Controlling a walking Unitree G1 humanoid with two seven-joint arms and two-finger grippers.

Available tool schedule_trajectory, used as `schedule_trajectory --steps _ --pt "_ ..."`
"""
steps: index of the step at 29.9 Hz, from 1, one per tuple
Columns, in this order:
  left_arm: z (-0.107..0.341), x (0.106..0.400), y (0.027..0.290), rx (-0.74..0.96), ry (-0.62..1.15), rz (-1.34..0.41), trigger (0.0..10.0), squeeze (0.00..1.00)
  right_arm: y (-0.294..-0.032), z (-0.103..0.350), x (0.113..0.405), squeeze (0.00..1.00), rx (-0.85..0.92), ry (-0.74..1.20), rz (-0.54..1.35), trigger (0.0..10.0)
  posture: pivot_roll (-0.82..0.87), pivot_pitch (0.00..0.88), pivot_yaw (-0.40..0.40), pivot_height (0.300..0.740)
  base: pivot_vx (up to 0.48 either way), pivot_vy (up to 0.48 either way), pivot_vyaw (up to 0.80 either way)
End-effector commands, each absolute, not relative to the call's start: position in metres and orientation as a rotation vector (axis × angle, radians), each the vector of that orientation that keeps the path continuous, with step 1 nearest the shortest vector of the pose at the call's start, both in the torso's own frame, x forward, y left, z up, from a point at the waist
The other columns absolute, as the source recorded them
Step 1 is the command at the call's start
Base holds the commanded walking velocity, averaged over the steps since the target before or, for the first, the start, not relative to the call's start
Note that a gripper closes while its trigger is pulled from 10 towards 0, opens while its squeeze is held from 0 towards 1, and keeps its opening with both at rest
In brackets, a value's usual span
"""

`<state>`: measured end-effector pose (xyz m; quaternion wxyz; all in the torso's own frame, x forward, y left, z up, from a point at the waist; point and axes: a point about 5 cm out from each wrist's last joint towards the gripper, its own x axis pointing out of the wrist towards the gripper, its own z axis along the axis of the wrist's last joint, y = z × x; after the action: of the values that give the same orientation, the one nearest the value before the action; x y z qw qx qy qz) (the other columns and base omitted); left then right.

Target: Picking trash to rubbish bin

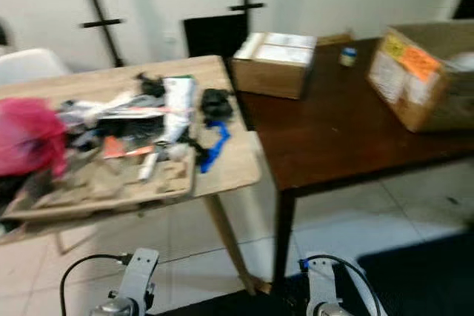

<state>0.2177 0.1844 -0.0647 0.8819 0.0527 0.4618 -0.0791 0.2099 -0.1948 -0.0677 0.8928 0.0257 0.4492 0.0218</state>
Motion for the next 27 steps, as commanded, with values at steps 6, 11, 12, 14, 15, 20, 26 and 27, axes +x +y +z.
schedule_trajectory --steps 6,11,12,14,15,20,26,27 --pt "-0.065 0.218 0.182 0.145 0.958 -0.218 10.0 0.00 -0.196 -0.074 0.199 0.00 0.064 0.977 0.044 10.0 -0.11 0.072 0.048 0.740 0.000 0.000 -0.80" --pt "-0.066 0.215 0.183 0.145 0.970 -0.231 10.0 0.00 -0.196 -0.075 0.197 0.00 0.067 0.985 0.047 10.0 -0.11 0.072 0.048 0.740 0.000 0.000 -0.80" --pt "-0.066 0.215 0.183 0.145 0.970 -0.231 10.0 0.00 -0.196 -0.075 0.197 0.00 0.067 0.985 0.047 10.0 -0.11 0.072 0.048 0.740 0.000 0.000 -0.80" --pt "-0.067 0.213 0.183 0.145 0.976 -0.240 10.0 0.00 -0.196 -0.075 0.197 0.00 0.070 0.988 0.049 10.0 -0.11 0.070 0.045 0.740 0.000 0.000 -0.80" --pt "-0.068 0.213 0.183 0.145 0.979 -0.244 10.0 0.00 -0.196 -0.075 0.197 0.00 0.071 0.989 0.051 10.0 -0.11 0.070 0.045 0.740 0.000 0.000 -0.80" --pt "-0.070 0.208 0.183 0.149 0.991 -0.257 10.0 0.00 -0.195 -0.076 0.195 0.00 0.072 0.996 0.062 10.0 -0.10 0.071 0.041 0.740 0.000 0.000 -0.80" --pt "-0.074 0.202 0.184 0.168 1.012 -0.275 10.0 0.00 -0.193 -0.077 0.194 0.00 0.070 1.003 0.079 10.0 -0.10 0.066 0.037 0.740 0.000 0.000 -0.80" --pt "-0.074 0.202 0.184 0.168 1.012 -0.275 10.0 0.00 -0.193 -0.077 0.194 0.00 0.070 1.003 0.079 10.0 -0.10 0.066 0.037 0.740 0.000 0.000 -0.80"
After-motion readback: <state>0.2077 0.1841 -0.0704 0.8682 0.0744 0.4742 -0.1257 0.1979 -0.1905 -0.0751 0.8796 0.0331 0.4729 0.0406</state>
